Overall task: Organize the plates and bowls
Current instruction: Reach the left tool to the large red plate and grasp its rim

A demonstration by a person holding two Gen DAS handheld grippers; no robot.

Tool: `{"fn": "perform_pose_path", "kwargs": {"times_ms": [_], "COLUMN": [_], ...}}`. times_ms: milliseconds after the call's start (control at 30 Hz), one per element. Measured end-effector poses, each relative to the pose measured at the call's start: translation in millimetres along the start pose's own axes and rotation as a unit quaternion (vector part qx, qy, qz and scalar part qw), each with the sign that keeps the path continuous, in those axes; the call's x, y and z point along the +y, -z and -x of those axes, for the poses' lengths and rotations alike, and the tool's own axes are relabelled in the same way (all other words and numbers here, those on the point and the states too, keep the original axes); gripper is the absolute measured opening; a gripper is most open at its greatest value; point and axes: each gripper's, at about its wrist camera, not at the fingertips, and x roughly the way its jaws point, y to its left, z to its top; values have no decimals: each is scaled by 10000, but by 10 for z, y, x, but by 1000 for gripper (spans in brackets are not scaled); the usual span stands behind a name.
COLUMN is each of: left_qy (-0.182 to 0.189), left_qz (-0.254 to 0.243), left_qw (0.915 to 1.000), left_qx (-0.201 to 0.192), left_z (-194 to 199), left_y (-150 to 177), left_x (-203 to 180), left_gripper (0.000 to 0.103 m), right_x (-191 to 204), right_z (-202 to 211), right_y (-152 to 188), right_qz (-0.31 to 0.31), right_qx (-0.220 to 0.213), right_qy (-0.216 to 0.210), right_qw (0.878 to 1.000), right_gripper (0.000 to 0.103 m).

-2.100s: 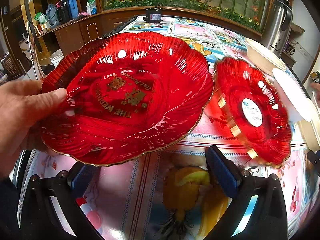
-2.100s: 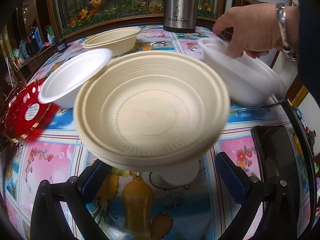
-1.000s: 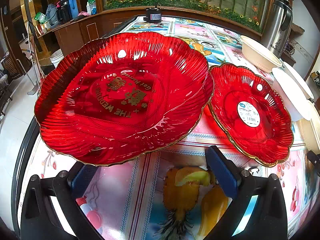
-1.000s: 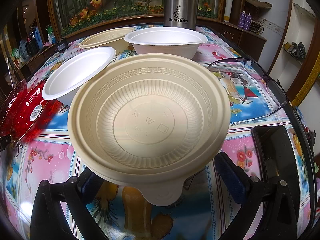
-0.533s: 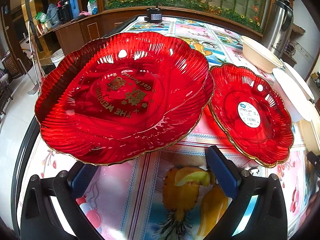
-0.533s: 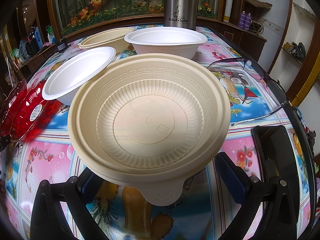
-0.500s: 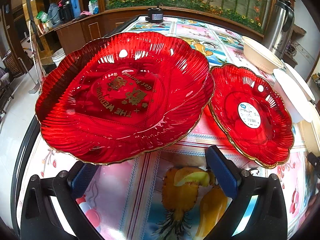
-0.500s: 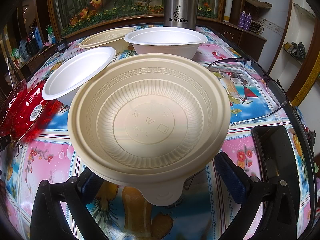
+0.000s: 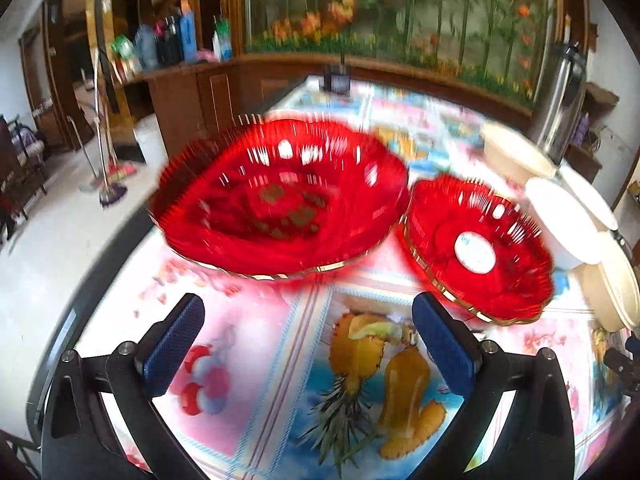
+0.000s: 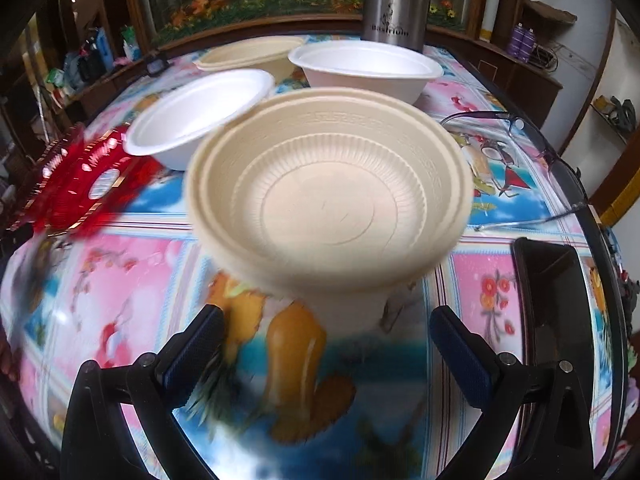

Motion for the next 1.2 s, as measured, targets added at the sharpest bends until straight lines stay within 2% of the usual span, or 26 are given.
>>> {"fn": "perform_pose_path", "kwargs": {"times_ms": [133,233,433,867,1200], "left_qy": [-65,-68,-39,-52,1], "left_qz": [-85,-97,-114,-207,-280], "left_qw": [9986,9986,9988,9986,9988], "left_qx": [-508,-523,-466,-480,-408], "left_z": [224,260,292,341,325], "left_y": [20,19,73,157,150], "left_x": [44,78,125,200,283], "left_gripper": [103,103,103,103,103], "right_x": [96,218,610,1274,1611], "right_z": [246,420,598,584,552], "right_y": [51,33,-52,-235,-474], "right_qz": [105,220,613,1124,1265], "right_qx": [-313,-555,-876,-758,-692], "right_qy": [-205,-500,-809,-1299,-1605], "right_qw": [9992,9970,9910,9822,9764], "right_gripper": [102,101,99,92,92]}}
